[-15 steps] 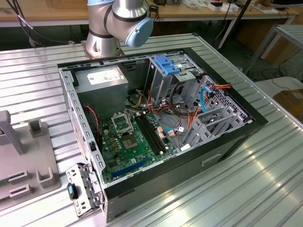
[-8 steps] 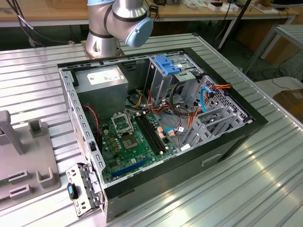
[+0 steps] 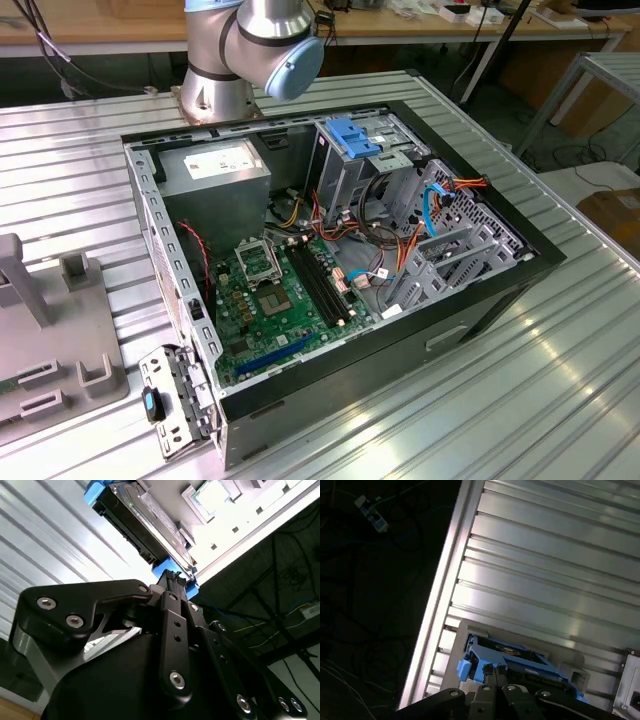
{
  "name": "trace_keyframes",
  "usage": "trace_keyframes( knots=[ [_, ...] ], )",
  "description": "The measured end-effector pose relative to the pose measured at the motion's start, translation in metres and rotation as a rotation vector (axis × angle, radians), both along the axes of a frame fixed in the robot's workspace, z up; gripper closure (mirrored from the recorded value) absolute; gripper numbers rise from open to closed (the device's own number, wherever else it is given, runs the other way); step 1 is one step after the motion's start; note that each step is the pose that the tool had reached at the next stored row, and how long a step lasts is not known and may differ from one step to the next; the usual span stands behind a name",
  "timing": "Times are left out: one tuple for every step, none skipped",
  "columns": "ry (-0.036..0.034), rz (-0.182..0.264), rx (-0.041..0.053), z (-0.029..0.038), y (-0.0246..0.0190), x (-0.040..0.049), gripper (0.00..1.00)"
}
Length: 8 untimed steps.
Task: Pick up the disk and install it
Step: 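Pick up the disk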
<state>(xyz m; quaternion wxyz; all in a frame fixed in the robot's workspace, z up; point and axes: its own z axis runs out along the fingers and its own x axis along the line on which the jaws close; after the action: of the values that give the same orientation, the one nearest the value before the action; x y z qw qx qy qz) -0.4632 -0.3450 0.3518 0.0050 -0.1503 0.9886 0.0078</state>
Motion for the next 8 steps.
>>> trace_keyframes(
  knots=[
    [0.0000, 0.046, 0.0000, 0.0000, 0.0000, 0.0000, 0.89],
    [0.0000, 0.074, 0.0000, 0.0000, 0.0000, 0.0000, 0.89],
    [0.0000, 0.110, 0.0000, 0.0000, 0.0000, 0.0000, 0.89],
    [0.0000, 0.134, 0.0000, 0.0000, 0.0000, 0.0000, 0.89],
    [0.0000, 0.152, 0.0000, 0.0000, 0.0000, 0.0000, 0.89],
    [0.0000, 0.205, 0.0000, 0.0000, 0.0000, 0.0000, 0.89],
    [0.0000, 0.238, 0.0000, 0.0000, 0.0000, 0.0000, 0.89],
    [0.0000, 0.285, 0.0000, 0.0000, 0.0000, 0.0000, 0.89]
  ],
)
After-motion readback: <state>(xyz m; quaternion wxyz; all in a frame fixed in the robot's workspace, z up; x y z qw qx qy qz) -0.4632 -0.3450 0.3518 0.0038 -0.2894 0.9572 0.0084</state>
